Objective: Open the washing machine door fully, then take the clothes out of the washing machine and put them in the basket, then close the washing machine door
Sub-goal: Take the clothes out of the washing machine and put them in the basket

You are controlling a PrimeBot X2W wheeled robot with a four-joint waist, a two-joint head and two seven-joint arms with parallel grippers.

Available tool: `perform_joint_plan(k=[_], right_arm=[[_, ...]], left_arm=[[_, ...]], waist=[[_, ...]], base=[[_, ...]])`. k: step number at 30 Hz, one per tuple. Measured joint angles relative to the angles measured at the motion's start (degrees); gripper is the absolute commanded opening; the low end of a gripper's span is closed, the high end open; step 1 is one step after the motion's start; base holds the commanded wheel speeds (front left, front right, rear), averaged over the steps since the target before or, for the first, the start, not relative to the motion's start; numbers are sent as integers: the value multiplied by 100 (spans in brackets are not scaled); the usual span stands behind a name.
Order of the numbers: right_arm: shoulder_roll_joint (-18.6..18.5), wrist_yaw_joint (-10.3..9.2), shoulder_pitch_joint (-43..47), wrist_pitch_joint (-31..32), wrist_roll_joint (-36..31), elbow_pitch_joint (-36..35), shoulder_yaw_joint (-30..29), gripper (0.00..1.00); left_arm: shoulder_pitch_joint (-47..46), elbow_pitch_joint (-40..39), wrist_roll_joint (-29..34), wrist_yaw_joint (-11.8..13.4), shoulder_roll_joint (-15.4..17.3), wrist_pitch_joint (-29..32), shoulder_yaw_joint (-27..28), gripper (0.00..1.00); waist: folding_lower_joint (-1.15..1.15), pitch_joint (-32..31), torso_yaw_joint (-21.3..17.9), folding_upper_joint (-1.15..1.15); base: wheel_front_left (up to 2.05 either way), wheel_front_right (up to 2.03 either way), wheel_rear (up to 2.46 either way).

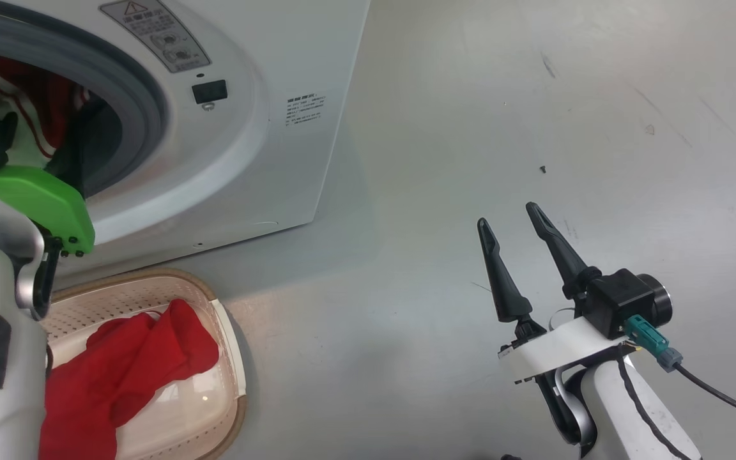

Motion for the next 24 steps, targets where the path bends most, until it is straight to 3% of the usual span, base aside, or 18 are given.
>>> perform_joint_plan(k=[24], right_arm=[[1, -51, -191, 0, 51, -15, 215, 100]], left_arm=[[-1159, 1244, 104, 401, 68, 611, 80, 100]], waist=[[0, 204, -123, 0]], base=[[0, 0, 0]])
